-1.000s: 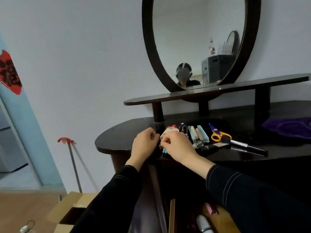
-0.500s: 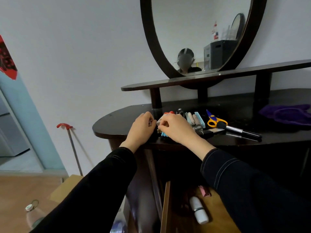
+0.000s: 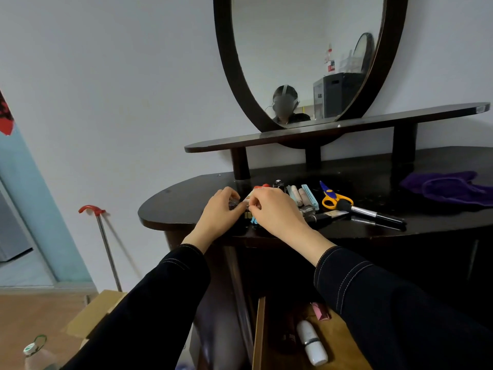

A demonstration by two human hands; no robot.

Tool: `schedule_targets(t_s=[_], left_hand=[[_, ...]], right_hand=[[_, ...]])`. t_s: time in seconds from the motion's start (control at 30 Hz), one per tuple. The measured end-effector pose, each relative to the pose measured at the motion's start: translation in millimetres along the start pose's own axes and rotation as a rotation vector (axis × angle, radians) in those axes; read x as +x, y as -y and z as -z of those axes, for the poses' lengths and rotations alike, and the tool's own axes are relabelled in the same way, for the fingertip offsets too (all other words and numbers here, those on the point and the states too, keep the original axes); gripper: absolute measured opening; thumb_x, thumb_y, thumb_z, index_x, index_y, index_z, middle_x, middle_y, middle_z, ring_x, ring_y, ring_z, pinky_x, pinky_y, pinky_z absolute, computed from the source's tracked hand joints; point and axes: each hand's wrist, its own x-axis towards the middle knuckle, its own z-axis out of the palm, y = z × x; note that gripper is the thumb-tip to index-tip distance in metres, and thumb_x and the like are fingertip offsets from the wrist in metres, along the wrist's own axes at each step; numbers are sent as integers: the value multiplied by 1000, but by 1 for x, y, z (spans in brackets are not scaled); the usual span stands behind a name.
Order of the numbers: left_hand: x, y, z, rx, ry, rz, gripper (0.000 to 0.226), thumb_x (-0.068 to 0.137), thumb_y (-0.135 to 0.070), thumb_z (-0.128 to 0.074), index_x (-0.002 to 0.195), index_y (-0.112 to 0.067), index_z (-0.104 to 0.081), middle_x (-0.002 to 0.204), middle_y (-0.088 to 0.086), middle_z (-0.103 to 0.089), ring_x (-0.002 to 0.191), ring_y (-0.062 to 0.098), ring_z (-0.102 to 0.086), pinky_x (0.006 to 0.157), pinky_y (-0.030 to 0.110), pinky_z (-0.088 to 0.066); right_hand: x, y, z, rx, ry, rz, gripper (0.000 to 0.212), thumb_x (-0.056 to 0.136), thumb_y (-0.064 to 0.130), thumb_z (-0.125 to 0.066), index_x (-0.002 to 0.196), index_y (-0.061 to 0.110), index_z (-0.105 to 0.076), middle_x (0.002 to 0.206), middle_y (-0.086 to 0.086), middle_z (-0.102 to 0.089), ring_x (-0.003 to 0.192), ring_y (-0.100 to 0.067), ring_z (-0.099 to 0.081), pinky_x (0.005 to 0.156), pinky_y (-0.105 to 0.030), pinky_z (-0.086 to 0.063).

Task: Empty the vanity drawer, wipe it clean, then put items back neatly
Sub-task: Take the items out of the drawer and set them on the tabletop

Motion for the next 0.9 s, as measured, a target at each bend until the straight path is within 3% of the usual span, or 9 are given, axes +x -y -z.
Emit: schedule_targets(t_s=[0.17, 0.37, 0.43, 0.5, 0.57, 0.63, 0.7, 0.83, 0.9], left_hand=[[-3, -8, 3, -72, 39, 7, 28, 105, -39, -42, 113, -18, -60, 108, 2, -66, 97, 17, -62, 89, 39, -51], [-11, -7, 12, -268, -30, 126, 29, 106, -29, -37, 122, -18, -59, 121, -1, -61, 110, 14, -56, 95, 33, -44], [-13, -4, 16, -334, -27, 160, 31, 103, -19, -39, 128, -17, -58, 122, 0, -61, 110, 14, -56, 89, 23, -44], [-17, -4, 20, -419, -13, 170, 33, 96, -13, -43, 125, -17, -58, 118, 1, -63, 103, 10, -59, 78, 11, -45], [-21, -6, 23, -434, 59, 156, 44, 81, -18, -47, 124, -19, -56, 120, 1, -61, 104, 6, -59, 82, 16, -47], [-23, -5, 21, -318, 131, 139, 52, 71, -22, -45, 123, -24, -54, 123, -1, -60, 110, 15, -57, 93, 36, -48], [-22, -6, 18, -140, 172, 123, 46, 79, -21, -47, 124, -25, -52, 128, -1, -56, 117, 21, -50, 99, 46, -43], [-26, -4, 7, 159, 149, -22, 39, 96, -20, -45, 135, -25, -47, 141, -2, -49, 125, 18, -42, 89, 32, -34], [-34, -2, 6, 204, 115, -79, 50, 96, -24, -45, 145, -27, -39, 152, -4, -39, 137, 18, -35, 95, 32, -35]], right_hand=[[-4, 1, 3, 12, -57, 24, 7, 97, 16, -58, 95, 16, -64, 101, 1, -59, 83, -17, -60, 64, -26, -41], [-9, -4, 12, 117, 15, -47, 11, 89, 11, -61, 84, 20, -64, 81, 13, -53, 88, -11, -56, 73, -28, -45], [-10, -5, 13, 119, 65, -57, 8, 86, 13, -64, 84, 21, -65, 77, 15, -52, 86, -11, -57, 72, -30, -49], [-11, -4, 14, 88, 79, -44, 7, 85, 16, -66, 85, 23, -65, 79, 14, -53, 85, -13, -59, 70, -33, -52], [-12, -2, 13, 38, 103, -3, 5, 85, 17, -66, 86, 22, -67, 88, 12, -56, 88, -13, -58, 70, -34, -52], [-10, -2, 13, -5, 140, 46, 5, 87, 17, -65, 88, 20, -68, 97, 9, -59, 92, -15, -57, 70, -34, -50], [-9, -1, 12, -21, 164, 62, 6, 91, 18, -63, 90, 20, -69, 100, 7, -60, 92, -16, -59, 70, -32, -48], [-10, 0, 10, -63, 137, 73, 5, 94, 19, -61, 92, 18, -66, 108, 4, -58, 92, -18, -60, 71, -34, -50], [-12, -1, 9, -52, 63, 64, 5, 94, 18, -59, 90, 17, -60, 111, 1, -56, 88, -20, -60, 67, -32, -44]])
